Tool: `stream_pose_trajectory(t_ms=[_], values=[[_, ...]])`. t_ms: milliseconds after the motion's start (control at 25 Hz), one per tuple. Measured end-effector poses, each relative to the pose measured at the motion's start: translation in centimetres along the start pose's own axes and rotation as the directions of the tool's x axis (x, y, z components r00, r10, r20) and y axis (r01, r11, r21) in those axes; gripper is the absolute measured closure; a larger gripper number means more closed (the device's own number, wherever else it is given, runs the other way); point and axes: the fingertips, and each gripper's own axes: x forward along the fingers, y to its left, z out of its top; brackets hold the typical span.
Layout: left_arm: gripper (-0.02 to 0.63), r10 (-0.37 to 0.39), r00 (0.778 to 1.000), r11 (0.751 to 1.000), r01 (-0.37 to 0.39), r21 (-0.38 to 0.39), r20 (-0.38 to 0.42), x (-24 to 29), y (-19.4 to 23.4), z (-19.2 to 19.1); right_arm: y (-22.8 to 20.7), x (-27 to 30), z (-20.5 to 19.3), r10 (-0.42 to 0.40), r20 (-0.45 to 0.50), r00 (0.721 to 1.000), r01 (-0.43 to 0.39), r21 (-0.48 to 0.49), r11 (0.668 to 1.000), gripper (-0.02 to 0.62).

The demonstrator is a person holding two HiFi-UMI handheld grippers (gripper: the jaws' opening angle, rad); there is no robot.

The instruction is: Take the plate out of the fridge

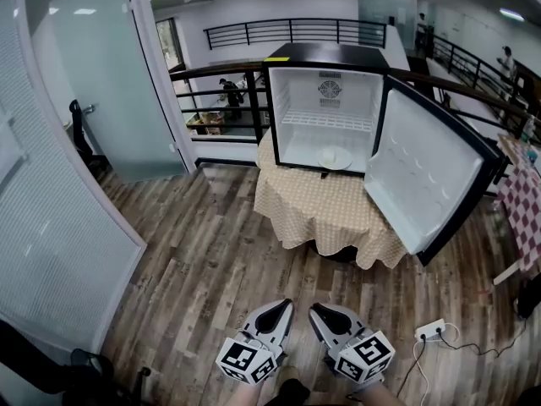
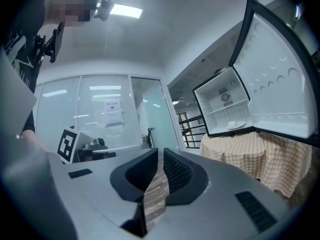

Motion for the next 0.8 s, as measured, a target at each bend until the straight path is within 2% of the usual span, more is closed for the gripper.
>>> stream_pose_trajectory(t_ms=[480, 800], values=[[0.597, -0.071, 0.997, 0.997, 0.072, -0.010, 0.005, 4.2, 6.8, 1.3, -3.0, 7.5, 1.4, -0.065, 0.024, 0.998, 0.065, -0.004, 0.998, 0.543], [0.597, -0.098, 0.995, 0.995, 0.098, -0.022, 0.012, 5.6, 8.4, 1.4, -4.5, 9.1, 1.5, -0.103, 0.015, 0.995, 0.103, -0.004, 0.995, 0.543]])
